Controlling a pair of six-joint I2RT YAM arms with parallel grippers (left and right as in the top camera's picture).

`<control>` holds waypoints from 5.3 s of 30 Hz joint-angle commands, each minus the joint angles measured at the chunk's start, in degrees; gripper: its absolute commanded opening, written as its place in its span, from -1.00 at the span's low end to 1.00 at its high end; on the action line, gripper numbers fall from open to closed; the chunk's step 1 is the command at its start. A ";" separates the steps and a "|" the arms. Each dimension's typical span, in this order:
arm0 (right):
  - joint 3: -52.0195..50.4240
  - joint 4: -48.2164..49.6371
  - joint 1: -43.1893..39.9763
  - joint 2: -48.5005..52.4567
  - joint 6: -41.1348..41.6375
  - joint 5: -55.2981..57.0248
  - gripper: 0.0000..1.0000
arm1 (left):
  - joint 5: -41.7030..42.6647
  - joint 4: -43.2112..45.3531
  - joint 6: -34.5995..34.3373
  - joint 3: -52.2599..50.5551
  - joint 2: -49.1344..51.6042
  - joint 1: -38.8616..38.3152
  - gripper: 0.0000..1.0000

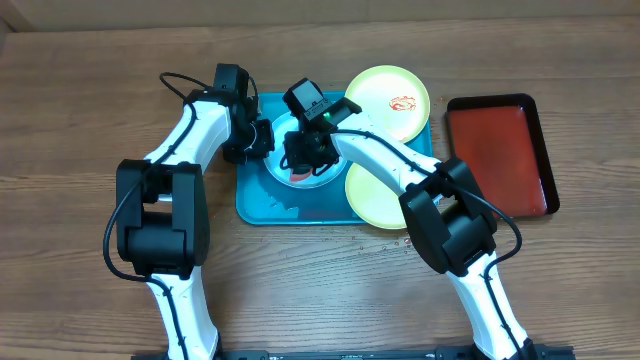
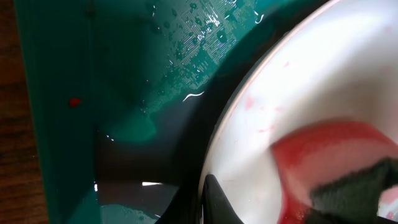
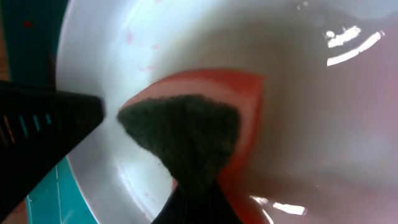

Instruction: Clean dirty plates on tray and stack at the side

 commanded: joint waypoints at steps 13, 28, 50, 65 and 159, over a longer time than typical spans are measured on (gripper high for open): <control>5.38 -8.85 -5.29 1.36 -6.47 20.09 -0.93 | -2.12 0.00 0.00 -1.07 2.84 0.59 -0.91; 3.65 9.11 -4.44 3.78 -5.97 -3.96 -0.93 | -2.32 0.07 0.00 -1.07 2.84 0.59 -0.92; 12.98 -18.29 -5.29 3.72 -12.68 12.13 -0.93 | -2.34 0.22 0.02 -1.07 2.84 0.59 -0.91; 12.50 -2.89 -4.87 9.62 -14.19 -11.82 -0.93 | -2.34 0.87 0.02 -1.07 2.84 0.59 -0.92; 10.51 -18.78 -28.59 -23.54 -13.92 -1.29 -0.93 | -67.14 -8.33 -0.85 -0.94 -23.69 -21.62 -0.92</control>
